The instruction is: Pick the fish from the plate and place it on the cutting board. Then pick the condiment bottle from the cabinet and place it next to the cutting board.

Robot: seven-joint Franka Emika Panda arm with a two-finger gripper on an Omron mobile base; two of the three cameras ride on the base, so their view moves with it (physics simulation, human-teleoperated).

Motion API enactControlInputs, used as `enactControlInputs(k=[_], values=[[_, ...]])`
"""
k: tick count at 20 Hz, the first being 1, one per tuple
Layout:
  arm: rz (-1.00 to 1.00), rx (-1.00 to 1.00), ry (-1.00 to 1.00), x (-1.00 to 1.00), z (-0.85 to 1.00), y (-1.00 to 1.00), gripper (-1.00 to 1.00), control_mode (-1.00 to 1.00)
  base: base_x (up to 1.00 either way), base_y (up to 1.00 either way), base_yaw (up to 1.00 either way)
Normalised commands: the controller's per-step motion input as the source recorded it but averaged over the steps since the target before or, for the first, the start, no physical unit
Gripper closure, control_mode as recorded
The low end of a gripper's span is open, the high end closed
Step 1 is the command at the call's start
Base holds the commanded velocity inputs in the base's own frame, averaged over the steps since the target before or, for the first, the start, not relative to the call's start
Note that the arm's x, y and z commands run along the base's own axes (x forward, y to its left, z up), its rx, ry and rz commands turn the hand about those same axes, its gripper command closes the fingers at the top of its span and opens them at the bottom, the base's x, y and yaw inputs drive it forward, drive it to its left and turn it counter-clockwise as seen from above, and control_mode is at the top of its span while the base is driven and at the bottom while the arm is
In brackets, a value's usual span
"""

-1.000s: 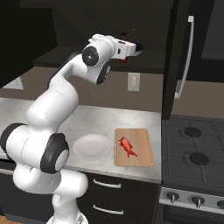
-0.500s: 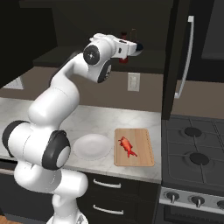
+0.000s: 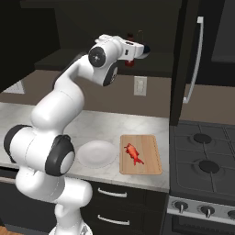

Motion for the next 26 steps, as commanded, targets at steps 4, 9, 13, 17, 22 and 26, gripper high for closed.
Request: enactControlInputs(k=[4,9,13,17,22,26], values=[[0.0,0.0,0.0,0.07,-0.03,-0.03,-1.0,-1.0,0.0,0.0,0.0],[0.0,0.0,0.0,0.09,-0.07,-0.01,-1.0,-1.0,0.0,0.0,0.0],[0.0,0.0,0.0,0.09,-0.03,-0.01,-1.0,-1.0,0.0,0.0,0.0],[0.0,0.0,0.0,0.1,0.0,0.0,-1.0,-1.0,0.0,0.0,0.0],[0.0,0.0,0.0,0.11,0.0,-0.03,-1.0,-1.0,0.0,0.0,0.0],[0.0,0.0,0.0,0.11,0.0,-0.03,-1.0,-1.0,0.0,0.0,0.0]])
